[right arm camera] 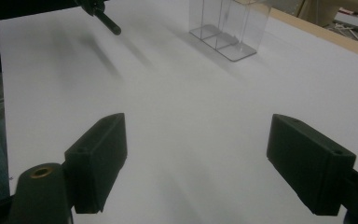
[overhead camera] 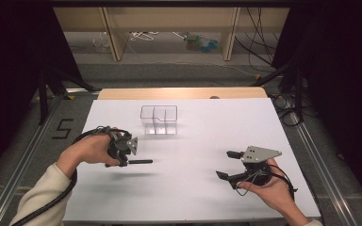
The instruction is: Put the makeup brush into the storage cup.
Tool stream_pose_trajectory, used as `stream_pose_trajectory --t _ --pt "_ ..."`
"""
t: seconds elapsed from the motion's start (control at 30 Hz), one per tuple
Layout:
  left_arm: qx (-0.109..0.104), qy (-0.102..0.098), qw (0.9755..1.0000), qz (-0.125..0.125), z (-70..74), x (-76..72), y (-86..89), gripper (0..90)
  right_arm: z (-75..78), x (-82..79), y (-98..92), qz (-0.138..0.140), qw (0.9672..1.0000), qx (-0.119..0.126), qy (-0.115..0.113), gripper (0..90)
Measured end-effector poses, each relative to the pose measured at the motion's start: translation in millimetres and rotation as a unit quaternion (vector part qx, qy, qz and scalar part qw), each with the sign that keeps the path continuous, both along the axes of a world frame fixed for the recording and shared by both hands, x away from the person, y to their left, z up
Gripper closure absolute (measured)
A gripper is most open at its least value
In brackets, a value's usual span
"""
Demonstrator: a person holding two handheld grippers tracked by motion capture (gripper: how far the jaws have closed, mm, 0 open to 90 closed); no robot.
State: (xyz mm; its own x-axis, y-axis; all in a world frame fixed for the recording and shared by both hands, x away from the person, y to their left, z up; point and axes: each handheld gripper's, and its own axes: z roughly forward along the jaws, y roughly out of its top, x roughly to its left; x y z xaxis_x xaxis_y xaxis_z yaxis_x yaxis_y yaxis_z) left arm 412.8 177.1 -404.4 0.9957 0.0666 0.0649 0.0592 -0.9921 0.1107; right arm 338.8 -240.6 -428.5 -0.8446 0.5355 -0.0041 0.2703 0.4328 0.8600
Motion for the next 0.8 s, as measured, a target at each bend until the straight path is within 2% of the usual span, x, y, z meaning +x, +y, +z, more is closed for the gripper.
stream_pose_trajectory --t 0.1,0.2,0.33,0.4,0.43,0.5,0.53,0.67,0.73,0.8 --pt "-0.002 -0.002 1.0000 0.009 2.8 -3.4 1.8 76.6 0.0 0.0 0.4 0.002 1.0000 -0.001 -0.001 20.8" --pt "-0.008 -0.015 0.9998 0.008 5.1 -5.4 2.8 76.6 -0.2 0.2 0.5 0.002 1.0000 -0.002 -0.002 20.8" --pt "-0.015 -0.018 0.9997 0.012 8.1 -11.6 2.6 76.6 -0.6 -0.1 1.5 0.003 1.0000 -0.001 0.000 20.8" --pt "-0.017 -0.019 0.9996 0.012 8.7 -12.7 2.5 76.6 -0.6 -0.2 1.9 0.003 1.0000 -0.001 -0.001 20.8" --pt "-0.020 -0.027 0.9994 0.008 9.7 -14.1 1.7 76.6 -0.6 -0.2 2.0 0.004 1.0000 -0.001 -0.001 20.8" --pt "-0.019 -0.022 0.9995 0.011 9.9 -16.0 1.3 76.6 -0.6 -0.4 2.2 0.005 1.0000 -0.002 0.001 20.8" --pt "-0.022 -0.030 0.9993 0.004 9.9 -17.3 0.1 76.6 -0.7 -0.4 2.5 0.006 1.0000 -0.002 0.001 20.8" --pt "-0.020 -0.028 0.9994 0.001 8.0 -19.5 -1.5 76.6 -0.8 -0.3 3.6 0.011 0.9999 0.000 0.003 20.8" --pt "-0.020 -0.029 0.9994 -0.002 7.4 -19.6 -1.7 76.6 -1.8 -0.1 5.4 0.009 0.9999 0.006 -0.004 20.8" --pt "-0.022 -0.027 0.9994 -0.002 7.0 -21.5 -1.8 76.6 -0.8 -0.2 5.8 0.013 0.9999 -0.001 0.001 20.9"
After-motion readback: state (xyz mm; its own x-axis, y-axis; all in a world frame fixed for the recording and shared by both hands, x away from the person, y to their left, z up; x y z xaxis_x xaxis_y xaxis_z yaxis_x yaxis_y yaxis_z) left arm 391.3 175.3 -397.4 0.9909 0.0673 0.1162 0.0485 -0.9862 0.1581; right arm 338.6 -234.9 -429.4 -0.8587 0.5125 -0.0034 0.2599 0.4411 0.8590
